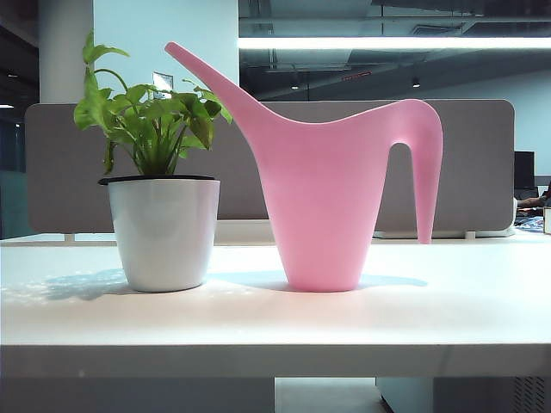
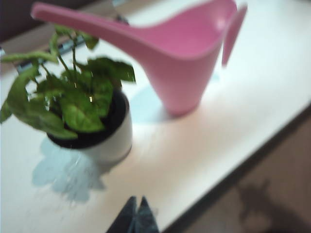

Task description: Pick up the watering can from the table, water the potted plant, and put the can back.

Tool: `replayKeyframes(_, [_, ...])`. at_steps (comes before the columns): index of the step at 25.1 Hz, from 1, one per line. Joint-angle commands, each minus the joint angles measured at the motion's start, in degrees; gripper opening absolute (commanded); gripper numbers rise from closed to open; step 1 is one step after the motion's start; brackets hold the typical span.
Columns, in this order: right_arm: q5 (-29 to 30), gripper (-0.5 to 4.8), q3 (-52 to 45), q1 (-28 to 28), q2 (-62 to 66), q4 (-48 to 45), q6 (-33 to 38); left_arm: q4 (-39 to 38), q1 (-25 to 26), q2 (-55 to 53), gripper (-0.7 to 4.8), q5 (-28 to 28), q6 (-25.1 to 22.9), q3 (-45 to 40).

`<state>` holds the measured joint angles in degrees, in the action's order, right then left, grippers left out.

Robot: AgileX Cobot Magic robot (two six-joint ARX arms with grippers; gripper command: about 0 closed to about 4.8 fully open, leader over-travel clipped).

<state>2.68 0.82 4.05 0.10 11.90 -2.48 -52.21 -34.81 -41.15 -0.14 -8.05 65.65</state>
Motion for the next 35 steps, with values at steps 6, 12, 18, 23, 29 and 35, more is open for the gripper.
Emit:
replayKeyframes(6, [-0.1,0.04,0.1,0.0,-0.1,-0.2,0.2,-7.3,0.0,-2.0,0.03,-6.9,-1.4,5.8])
replayKeyframes(12, [-0.1,0.04,0.1,0.0,-0.1,-0.2,0.2,-7.3,0.0,-2.0,0.03,-5.8,6.1,5.8])
replayKeyframes(18, [-0.1,0.04,0.1,0.0,-0.1,-0.2,0.1,-7.3,0.0,-2.0,0.03,-1.0,7.0,5.7])
replayKeyframes(23, [-0.1,0.04,0.1,0.0,-0.1,-0.2,0.1,-7.3,0.0,-2.0,0.03,-1.1,7.0,5.7])
replayKeyframes(29, [-0.1,0.04,0.1,0.0,-0.1,-0.2,0.2,-7.3,0.0,-2.0,0.03,-1.1,7.0,5.7])
replayKeyframes(35, [-0.1,0.01,0.0,0.0,-0.1,-1.2,0.2,-7.3,0.0,-2.0,0.03,-1.1,7.0,5.7])
